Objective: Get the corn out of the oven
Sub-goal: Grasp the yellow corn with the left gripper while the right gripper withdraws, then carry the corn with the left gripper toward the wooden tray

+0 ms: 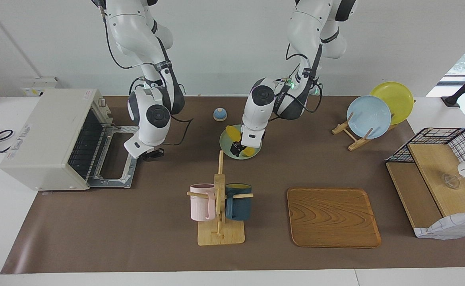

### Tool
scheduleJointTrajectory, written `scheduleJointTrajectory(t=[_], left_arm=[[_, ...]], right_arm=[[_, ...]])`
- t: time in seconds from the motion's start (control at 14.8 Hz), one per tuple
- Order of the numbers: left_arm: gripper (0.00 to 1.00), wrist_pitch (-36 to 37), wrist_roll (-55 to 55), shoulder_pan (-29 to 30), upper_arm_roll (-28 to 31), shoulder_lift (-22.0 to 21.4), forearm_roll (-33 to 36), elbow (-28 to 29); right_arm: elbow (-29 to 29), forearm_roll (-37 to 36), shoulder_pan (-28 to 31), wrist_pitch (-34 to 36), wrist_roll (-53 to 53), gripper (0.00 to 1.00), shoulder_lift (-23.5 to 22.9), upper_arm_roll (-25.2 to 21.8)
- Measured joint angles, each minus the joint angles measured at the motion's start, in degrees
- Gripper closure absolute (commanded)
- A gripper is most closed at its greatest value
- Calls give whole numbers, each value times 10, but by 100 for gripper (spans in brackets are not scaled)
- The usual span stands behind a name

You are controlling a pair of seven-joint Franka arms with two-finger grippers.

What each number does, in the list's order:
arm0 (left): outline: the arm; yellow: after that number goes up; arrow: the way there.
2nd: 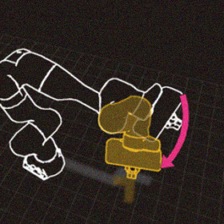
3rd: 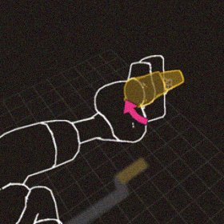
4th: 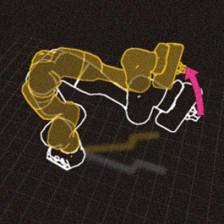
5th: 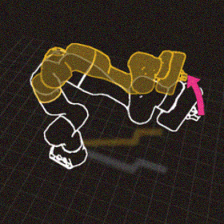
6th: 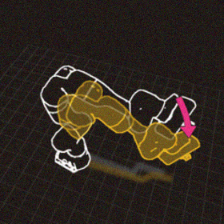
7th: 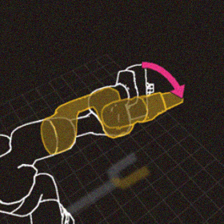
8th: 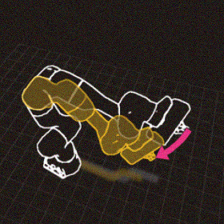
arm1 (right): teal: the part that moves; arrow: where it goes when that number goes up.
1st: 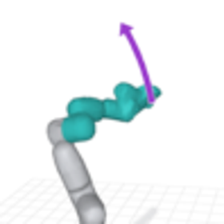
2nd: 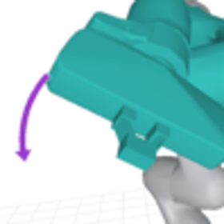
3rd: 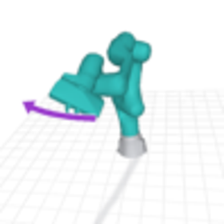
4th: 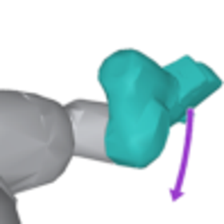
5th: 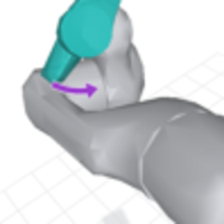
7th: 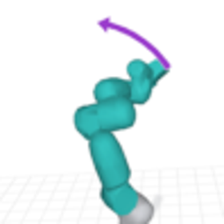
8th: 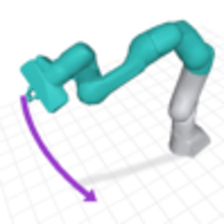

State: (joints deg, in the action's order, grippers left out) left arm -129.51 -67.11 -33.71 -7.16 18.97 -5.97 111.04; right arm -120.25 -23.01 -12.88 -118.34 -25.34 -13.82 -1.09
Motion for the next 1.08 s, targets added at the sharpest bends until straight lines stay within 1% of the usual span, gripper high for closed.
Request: scheduleJointTrajectory(t=[0.2,0.27,0.47,0.61,0.68,0.81,0.95,1.08], left_arm=[[1,7,-20,-12,0,0,0,0],[5,7,-22,-12,0,0,0,0],[22,7,-25,-12,1,0,0,1],[31,7,-25,-12,1,0,0,1],[37,8,-25,-12,1,0,0,1],[50,8,-25,-12,2,0,0,1],[63,9,-25,-12,2,0,0,1],[81,10,-25,-12,2,-1,0,1]], right_arm=[[-7,-21,3,0,0,99,0,0],[-9,-24,6,0,3,98,0,0],[-13,-30,12,0,15,98,0,0],[-13,-32,12,1,18,98,0,0],[-13,-35,12,3,20,98,0,1],[-12,-49,11,13,34,98,0,7],[-3,-51,12,33,75,98,3,11],[12,-48,13,65,110,98,15,14]])
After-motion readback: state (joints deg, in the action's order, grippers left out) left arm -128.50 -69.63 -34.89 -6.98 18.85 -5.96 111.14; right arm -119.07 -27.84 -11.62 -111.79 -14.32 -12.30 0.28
